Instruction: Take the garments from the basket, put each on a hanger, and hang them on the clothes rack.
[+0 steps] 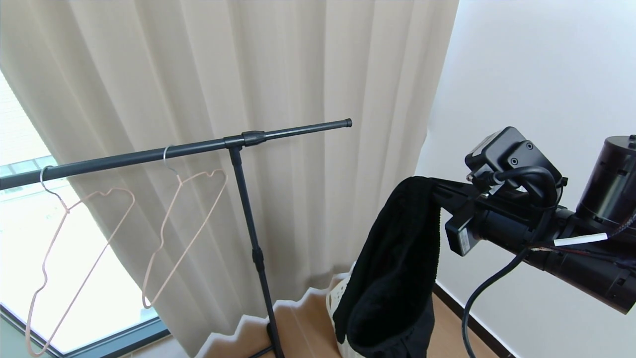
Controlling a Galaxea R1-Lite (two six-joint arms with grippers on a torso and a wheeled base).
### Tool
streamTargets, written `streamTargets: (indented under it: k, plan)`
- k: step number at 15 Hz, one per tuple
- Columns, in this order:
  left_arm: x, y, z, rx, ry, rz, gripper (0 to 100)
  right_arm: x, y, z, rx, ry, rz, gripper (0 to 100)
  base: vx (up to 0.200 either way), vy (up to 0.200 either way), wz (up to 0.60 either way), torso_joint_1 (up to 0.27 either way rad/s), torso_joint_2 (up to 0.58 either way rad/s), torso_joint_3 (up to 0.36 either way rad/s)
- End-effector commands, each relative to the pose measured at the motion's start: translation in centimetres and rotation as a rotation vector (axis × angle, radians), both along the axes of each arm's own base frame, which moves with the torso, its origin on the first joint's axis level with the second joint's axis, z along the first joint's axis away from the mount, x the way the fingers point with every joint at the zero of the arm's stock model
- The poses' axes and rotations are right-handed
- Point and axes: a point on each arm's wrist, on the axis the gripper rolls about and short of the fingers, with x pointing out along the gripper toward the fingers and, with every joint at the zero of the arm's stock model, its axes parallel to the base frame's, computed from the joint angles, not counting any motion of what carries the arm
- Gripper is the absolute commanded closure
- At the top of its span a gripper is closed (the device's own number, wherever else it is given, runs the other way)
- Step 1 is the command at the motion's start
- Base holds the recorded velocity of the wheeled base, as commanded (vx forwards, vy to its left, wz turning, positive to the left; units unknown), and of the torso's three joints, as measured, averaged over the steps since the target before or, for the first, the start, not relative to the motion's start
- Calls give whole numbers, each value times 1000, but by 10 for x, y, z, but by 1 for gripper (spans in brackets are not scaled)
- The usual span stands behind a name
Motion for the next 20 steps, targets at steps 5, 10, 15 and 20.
streamTargets:
  k: [5, 10, 15, 20]
  plan:
    - [0, 0, 0, 0, -1, 0, 0, 2, 1, -7, -13, -18, -1, 100, 0, 0, 240, 6, -11, -3]
    - [0, 0, 0, 0, 1, 0, 0, 1, 1, -7, -13, -19, -1, 100, 0, 0, 600, 5, -1, 0]
    - [0, 0, 0, 0, -1, 1, 0, 1, 1, -7, -13, -19, -1, 100, 0, 0, 600, -2, 3, 0]
    - [0, 0, -1, 12, 3, 7, 0, 2, 1, -8, -14, -17, -3, 100, 0, 0, 0, 44, -100, -47]
